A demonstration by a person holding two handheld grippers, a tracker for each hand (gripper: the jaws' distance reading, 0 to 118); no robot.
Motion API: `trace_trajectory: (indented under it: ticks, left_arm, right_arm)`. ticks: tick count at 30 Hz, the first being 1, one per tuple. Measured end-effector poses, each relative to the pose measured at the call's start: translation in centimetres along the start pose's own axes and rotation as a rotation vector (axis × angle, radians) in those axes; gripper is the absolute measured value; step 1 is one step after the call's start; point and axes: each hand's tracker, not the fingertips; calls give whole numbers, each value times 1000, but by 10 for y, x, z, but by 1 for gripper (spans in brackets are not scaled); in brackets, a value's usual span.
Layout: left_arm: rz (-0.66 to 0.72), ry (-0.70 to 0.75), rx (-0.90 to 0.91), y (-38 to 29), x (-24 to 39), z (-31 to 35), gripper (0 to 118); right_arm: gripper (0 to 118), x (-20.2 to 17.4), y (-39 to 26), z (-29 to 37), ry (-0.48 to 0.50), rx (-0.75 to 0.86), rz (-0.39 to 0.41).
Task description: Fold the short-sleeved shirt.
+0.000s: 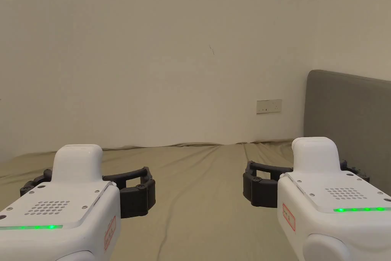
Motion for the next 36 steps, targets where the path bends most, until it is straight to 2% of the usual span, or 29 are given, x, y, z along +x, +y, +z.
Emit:
trace_trajectory:
  ticks: [11, 17, 27, 30, 36]
  left_arm:
    - [-16, 1, -17, -3, 3, -3, 118]
    - [-8, 7, -29, -2, 3, -5, 118]
    - [-18, 1, -29, -2, 6, -5, 118]
    - [-7, 13, -26, -3, 5, -5, 118]
    - [-6, 9, -41, -4, 3, -7, 118]
  right_arm:
    - [118, -6, 5, 6, 76, 28, 13]
    - [118, -13, 2, -2, 21, 5, 54]
    - [118, -16, 5, 2, 64, 26, 58]
    - [118, -19, 4, 2, -11, 46, 57]
    - [118, -18, 3, 8, 40, 49, 34]
